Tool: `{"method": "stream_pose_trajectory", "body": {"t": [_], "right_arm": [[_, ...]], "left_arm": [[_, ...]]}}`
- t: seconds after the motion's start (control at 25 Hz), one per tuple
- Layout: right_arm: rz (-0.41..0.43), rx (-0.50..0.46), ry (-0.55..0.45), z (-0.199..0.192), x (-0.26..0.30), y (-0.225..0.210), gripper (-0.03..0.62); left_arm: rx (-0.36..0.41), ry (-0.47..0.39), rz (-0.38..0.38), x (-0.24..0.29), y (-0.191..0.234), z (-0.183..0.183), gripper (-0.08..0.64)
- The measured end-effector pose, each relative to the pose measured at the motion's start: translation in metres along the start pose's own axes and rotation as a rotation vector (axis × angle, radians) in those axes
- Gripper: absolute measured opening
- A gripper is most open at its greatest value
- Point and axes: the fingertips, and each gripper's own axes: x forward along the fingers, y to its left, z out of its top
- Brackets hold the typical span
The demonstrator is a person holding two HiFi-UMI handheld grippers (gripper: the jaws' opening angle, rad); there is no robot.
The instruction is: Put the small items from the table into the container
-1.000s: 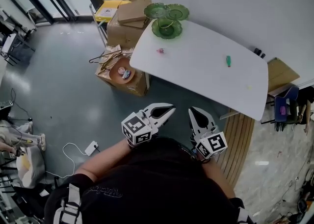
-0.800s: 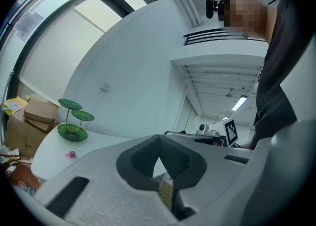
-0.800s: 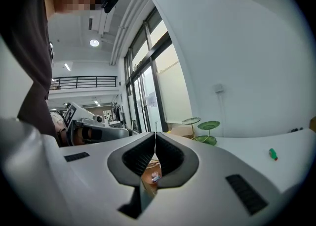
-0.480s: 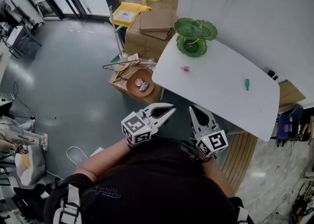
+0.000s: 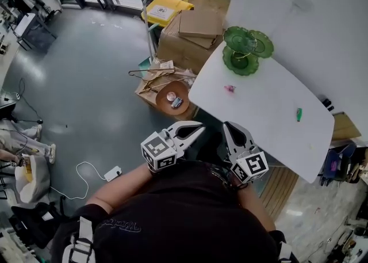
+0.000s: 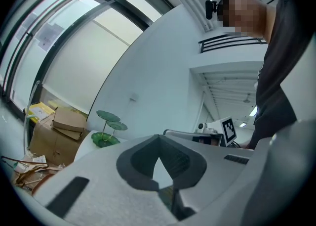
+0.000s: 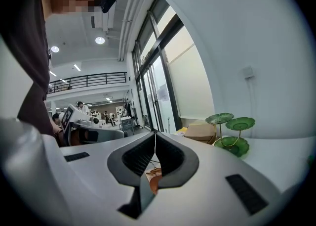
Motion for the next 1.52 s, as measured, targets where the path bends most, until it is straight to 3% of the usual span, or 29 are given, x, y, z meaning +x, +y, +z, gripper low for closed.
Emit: {"method": "stream_pose_trajectory", "body": {"t": [0.6, 0.76, 1.08, 1.4, 1.52], "right_arm": [[0.153, -0.022, -0.002, 0.048, 0.066, -0.157, 0.018], [0.24, -0.013, 0.056, 0.036, 0.075, -0.193, 0.02], [0.297, 0.016, 0.129, 0.012, 0.088, -0.224, 0.02], [0.282, 0.056, 0.232, -0.027, 0.098, -0.25, 0.02], [0.263, 0.087, 0.257, -0.045, 0.104, -0.262, 0.021]], "left_arm": [[0.021, -0.041, 0.22, 0.117, 0.087, 0.031, 0.003], [0.022, -0.045, 0.265, 0.152, 0.094, 0.032, 0.003], [-0.017, 0.005, 0.309, 0.188, 0.119, 0.022, 0.003], [-0.076, 0.05, 0.266, 0.217, 0.138, 0.009, 0.003], [-0.046, 0.109, 0.247, 0.224, 0.147, -0.017, 0.003]]}}
